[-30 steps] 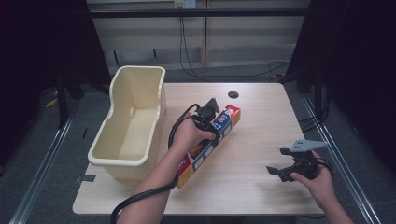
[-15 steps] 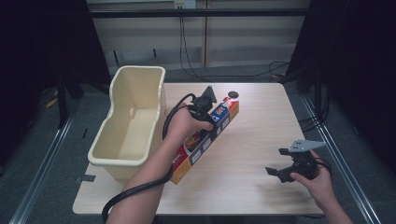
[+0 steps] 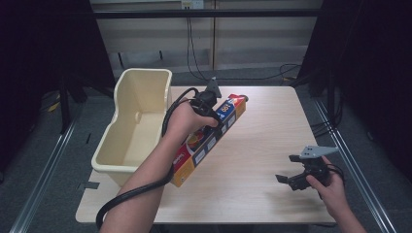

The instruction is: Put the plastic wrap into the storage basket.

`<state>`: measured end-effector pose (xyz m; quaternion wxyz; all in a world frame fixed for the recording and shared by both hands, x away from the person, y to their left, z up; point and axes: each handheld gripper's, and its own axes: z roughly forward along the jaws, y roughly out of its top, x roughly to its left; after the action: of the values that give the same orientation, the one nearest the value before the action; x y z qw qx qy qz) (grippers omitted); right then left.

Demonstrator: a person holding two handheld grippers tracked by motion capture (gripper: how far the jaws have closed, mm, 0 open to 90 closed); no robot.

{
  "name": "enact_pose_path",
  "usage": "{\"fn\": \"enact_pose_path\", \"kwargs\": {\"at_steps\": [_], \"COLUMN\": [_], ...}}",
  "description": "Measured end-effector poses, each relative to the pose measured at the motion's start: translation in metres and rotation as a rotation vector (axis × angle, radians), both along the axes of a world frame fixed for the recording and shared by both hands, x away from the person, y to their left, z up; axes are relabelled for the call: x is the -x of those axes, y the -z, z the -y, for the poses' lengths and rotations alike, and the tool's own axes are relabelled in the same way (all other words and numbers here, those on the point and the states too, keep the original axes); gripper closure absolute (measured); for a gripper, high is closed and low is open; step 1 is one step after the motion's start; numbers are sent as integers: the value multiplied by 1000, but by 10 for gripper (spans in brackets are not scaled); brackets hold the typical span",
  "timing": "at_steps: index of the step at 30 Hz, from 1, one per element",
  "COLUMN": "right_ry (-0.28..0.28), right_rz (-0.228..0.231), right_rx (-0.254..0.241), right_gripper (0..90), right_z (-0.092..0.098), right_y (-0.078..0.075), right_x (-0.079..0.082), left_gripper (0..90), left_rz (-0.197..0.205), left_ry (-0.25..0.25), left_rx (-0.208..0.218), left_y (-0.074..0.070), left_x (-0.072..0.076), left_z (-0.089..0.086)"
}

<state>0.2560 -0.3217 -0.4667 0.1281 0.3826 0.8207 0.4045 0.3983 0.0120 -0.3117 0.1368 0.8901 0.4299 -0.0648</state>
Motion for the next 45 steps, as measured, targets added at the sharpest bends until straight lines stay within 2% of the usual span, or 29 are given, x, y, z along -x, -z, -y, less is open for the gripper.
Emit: {"fn": "enact_pose_path", "kwargs": {"at_steps": [5,11,17,34,37,45], "right_ry": [-8,-9,-12,-23,-24,-23], "right_rz": [-8,3,9,2,6,12], "right_rx": [2,5,5,6,5,11], "right_gripper": [22,22,22,21,21,21], "right_z": [-1,-1,-2,-3,-2,-3], "right_y": [0,0,-1,-1,-1,-1], "right_x": [0,1,2,2,2,3], "left_gripper": [401,401,401,401,401,401], "left_rz": [-8,-5,-4,2,2,-1], "left_ry": [-8,-28,-48,-89,-110,-135], "left_rx": [12,8,23,15,28,17], "left_y": [-9,-23,-34,-54,-60,-64], "left_x": [-2,-3,-3,-6,-7,-6], "left_z": [-6,-16,-24,-44,-50,-61]}}
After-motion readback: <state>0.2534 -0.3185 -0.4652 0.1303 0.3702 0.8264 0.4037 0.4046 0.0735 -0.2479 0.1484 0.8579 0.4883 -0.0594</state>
